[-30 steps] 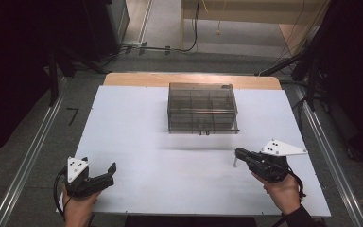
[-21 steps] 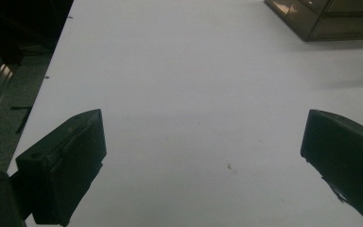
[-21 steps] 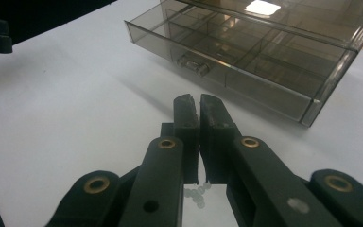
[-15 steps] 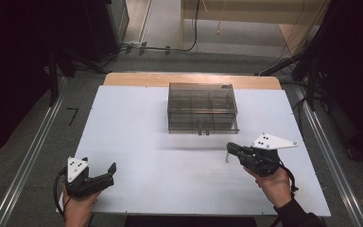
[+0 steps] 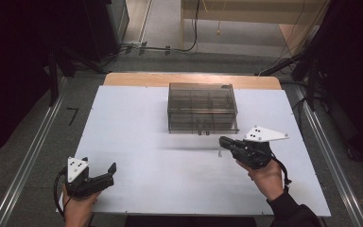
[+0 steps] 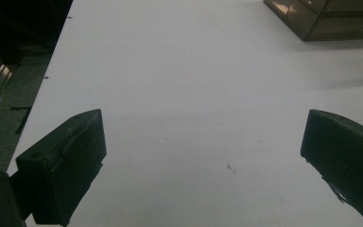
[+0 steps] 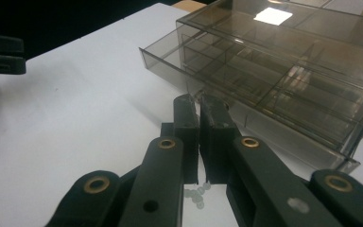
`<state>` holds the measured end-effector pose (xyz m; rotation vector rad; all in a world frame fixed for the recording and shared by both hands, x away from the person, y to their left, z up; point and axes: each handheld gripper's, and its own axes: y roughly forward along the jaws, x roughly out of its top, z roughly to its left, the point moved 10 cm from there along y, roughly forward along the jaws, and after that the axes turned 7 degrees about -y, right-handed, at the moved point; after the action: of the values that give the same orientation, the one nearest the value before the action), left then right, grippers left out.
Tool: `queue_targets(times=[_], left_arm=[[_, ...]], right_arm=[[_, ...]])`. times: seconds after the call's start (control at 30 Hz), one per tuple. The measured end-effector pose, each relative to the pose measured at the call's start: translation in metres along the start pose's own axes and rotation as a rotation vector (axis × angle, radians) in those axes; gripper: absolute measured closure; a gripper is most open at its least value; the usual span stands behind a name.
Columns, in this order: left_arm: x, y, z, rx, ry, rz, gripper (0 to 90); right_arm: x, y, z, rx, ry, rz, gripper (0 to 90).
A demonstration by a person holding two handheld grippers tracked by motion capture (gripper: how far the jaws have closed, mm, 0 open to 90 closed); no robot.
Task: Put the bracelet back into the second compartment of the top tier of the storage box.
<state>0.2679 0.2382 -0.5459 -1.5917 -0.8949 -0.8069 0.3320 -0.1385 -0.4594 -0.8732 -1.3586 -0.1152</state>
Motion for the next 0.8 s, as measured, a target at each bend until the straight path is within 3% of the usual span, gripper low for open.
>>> queue_targets(times=[0.8], left_arm=[[0.0, 0.0, 0.0, -0.002, 0.002, -0.001, 1.3]], right_arm=[[0.032, 0.019, -0.003, 0.013, -0.007, -0.044, 84.0]])
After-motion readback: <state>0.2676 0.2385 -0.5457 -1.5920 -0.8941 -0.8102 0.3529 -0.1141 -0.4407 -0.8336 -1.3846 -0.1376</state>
